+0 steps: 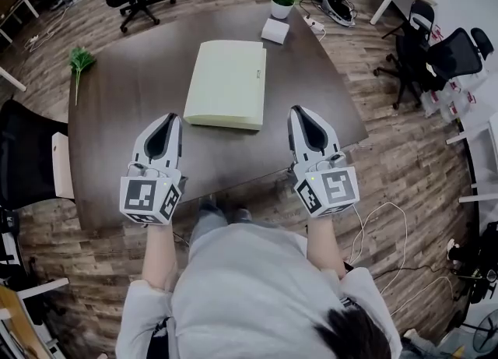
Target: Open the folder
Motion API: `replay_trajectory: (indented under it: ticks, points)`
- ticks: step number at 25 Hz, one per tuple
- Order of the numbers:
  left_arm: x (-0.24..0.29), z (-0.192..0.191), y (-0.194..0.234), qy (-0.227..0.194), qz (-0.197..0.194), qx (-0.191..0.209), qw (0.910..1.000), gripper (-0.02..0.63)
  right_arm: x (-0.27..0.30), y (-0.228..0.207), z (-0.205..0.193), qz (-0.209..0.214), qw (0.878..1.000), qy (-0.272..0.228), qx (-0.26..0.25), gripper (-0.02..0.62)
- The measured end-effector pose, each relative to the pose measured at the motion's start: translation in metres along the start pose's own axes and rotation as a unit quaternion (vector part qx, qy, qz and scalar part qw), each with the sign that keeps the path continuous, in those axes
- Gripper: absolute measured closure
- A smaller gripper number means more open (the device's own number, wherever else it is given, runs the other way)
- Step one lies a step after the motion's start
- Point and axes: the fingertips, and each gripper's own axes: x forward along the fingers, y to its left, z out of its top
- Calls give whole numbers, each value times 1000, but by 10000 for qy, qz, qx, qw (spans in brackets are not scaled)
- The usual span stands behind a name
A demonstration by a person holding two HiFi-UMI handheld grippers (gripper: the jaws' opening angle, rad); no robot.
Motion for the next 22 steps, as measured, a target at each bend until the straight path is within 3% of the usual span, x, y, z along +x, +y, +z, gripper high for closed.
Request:
replay_trajectory:
  ticks: [22]
  points:
    - [-9,21,-9,-272,353,292,9986,595,-13,-6,7,-46,9999,5,-132,580]
